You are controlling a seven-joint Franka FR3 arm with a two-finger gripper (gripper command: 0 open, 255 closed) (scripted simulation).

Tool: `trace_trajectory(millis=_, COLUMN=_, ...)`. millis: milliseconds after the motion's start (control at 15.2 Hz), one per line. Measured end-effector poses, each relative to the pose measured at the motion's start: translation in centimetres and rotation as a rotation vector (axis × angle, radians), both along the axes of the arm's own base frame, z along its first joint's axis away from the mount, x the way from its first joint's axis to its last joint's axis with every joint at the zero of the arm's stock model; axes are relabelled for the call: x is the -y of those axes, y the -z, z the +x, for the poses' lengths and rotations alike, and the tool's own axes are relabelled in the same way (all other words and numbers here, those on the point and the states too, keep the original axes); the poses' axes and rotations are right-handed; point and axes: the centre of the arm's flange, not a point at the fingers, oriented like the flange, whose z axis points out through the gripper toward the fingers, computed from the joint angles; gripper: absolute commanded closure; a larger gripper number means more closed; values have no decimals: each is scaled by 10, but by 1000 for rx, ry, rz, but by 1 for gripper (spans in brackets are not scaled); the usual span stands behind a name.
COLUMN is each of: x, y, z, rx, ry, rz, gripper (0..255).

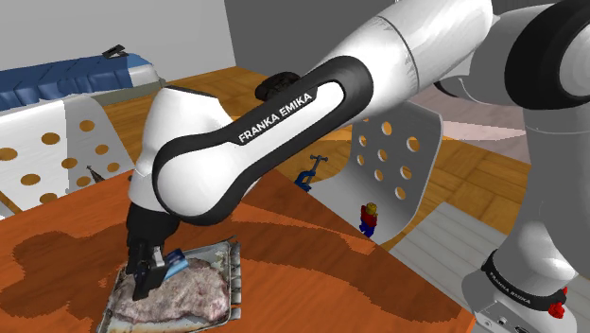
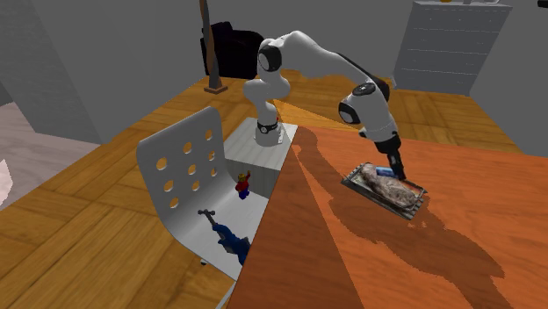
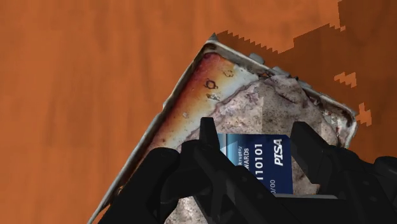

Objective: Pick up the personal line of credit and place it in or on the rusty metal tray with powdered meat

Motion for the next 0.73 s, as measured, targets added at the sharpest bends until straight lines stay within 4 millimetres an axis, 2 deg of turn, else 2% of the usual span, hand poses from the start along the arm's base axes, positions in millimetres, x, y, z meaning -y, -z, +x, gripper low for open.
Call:
trace_trajectory(millis=396, x=0, y=31, z=1, rx=0, ry=0, rz=0, gripper=255)
trace_trajectory(millis=726, x=0, y=35, z=0, rx=0, ry=0, rz=0, gripper=255)
